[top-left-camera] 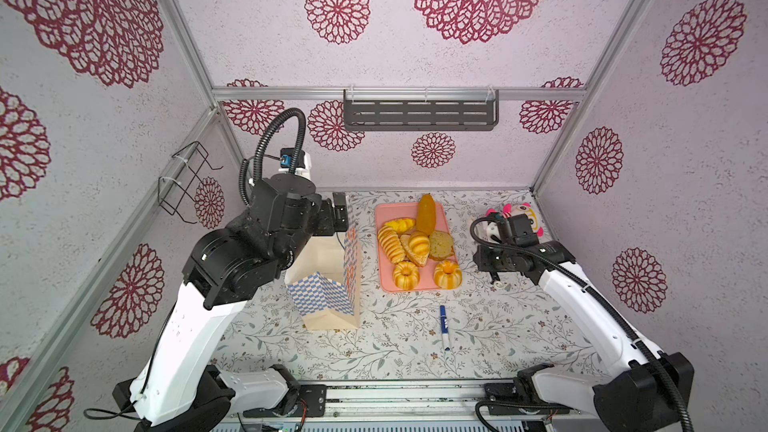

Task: Place the fake bread into the paper bag

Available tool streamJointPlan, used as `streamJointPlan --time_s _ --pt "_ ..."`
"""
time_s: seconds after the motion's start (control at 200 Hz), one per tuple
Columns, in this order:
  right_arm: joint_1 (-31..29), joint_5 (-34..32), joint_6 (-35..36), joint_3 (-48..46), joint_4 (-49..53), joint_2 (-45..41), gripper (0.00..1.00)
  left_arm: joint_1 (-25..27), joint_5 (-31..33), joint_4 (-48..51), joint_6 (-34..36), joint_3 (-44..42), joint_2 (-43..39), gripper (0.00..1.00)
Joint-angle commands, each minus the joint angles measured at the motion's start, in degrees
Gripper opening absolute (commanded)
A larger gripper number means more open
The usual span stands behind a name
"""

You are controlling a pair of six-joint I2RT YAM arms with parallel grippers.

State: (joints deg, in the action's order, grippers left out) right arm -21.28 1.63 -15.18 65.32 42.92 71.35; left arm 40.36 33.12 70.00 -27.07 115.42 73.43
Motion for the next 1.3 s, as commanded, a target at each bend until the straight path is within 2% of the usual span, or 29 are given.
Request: streamJointPlan --time_s 0.0,0.11,0.23,0.46,0.6,0.725,0.971,1.141,1.296 --pt "-4.7 -3.4 1.2 4.6 5.3 2.5 0.31 -2.8 7.7 11.3 0.2 2.6 -0.1 0.97" --pt "-8.9 -5.9 1.8 8.6 8.1 6.1 0.32 -7.4 7.8 13.5 -1.0 0.1 -3.0 0.97" --pt "-11.0 -7.3 3.2 11.4 9.0 9.1 0.36 -11.6 7.5 11.7 -2.2 -6.4 -7.9 0.97" --pt "-12.7 -6.1 5.1 13.7 8.3 14.0 0.46 -19.8 -0.9 3.6 -3.5 -20.6 -15.6 0.97" --pt "-13.2 -5.5 5.5 14.8 8.5 15.6 0.53 -25.4 -7.9 -0.4 -4.4 -26.2 -18.3 0.97" --pt "-13.3 -4.8 5.6 15.1 8.2 16.5 0.59 -29.8 -14.1 -4.0 -5.2 -29.6 -20.3 0.97" --pt "-13.4 -4.7 5.9 16.0 7.8 18.8 0.64 -38.3 -26.2 -8.2 -5.7 -34.3 -21.3 0.97" --pt "-13.3 -5.1 5.9 15.8 6.7 19.9 0.67 -42.7 -30.7 -9.5 -6.1 -36.2 -22.3 0.97" --pt "-13.3 -5.5 5.5 16.0 5.8 20.7 0.70 -44.8 -33.4 -10.7 -7.1 -38.3 -23.3 0.97"
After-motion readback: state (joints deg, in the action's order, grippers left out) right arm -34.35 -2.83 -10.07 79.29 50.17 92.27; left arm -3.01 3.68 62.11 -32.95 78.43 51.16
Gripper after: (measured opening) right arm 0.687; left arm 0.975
